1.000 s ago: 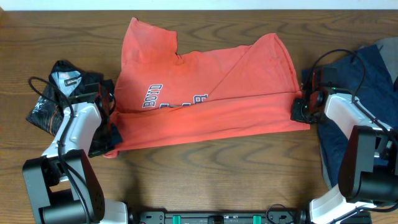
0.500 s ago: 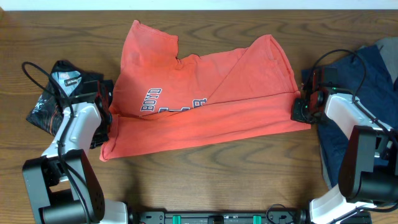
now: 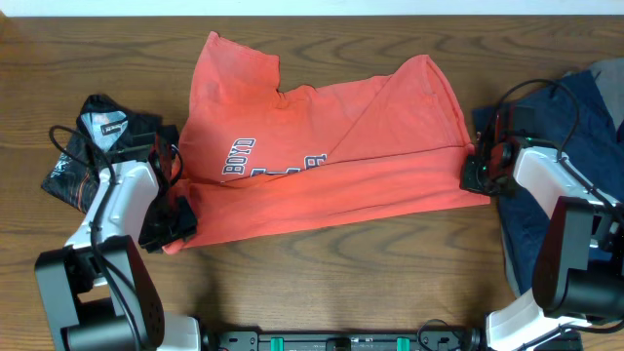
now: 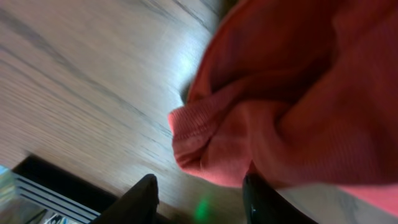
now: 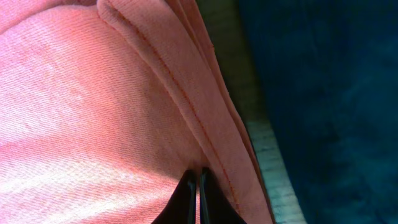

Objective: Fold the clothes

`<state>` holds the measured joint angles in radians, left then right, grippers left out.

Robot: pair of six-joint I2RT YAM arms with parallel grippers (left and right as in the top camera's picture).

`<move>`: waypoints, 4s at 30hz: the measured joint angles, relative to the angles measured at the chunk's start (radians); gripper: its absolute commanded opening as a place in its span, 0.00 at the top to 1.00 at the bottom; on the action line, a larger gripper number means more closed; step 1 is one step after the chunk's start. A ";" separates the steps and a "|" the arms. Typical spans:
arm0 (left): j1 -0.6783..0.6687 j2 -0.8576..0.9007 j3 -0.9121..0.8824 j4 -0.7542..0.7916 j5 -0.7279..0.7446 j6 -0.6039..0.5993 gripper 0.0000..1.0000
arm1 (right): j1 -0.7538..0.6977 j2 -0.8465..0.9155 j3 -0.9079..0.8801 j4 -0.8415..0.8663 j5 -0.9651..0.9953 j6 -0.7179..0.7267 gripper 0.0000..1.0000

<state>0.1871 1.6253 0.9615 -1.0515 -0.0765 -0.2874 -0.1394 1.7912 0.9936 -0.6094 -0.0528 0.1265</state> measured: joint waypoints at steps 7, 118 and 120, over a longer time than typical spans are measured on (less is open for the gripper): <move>0.000 -0.037 -0.002 0.014 -0.001 -0.009 0.46 | -0.022 -0.001 0.000 -0.020 -0.013 0.000 0.94; 0.091 -0.205 -0.238 0.423 0.568 0.285 0.81 | -0.169 -0.006 0.001 -0.078 0.000 0.159 0.97; 0.091 -0.205 -0.238 0.416 0.570 0.285 0.76 | -0.169 -0.006 0.001 -0.078 0.000 0.159 0.97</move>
<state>0.2779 1.4204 0.7231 -0.6353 0.4931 -0.0021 -0.3084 1.7851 0.9943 -0.6876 -0.0525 0.2852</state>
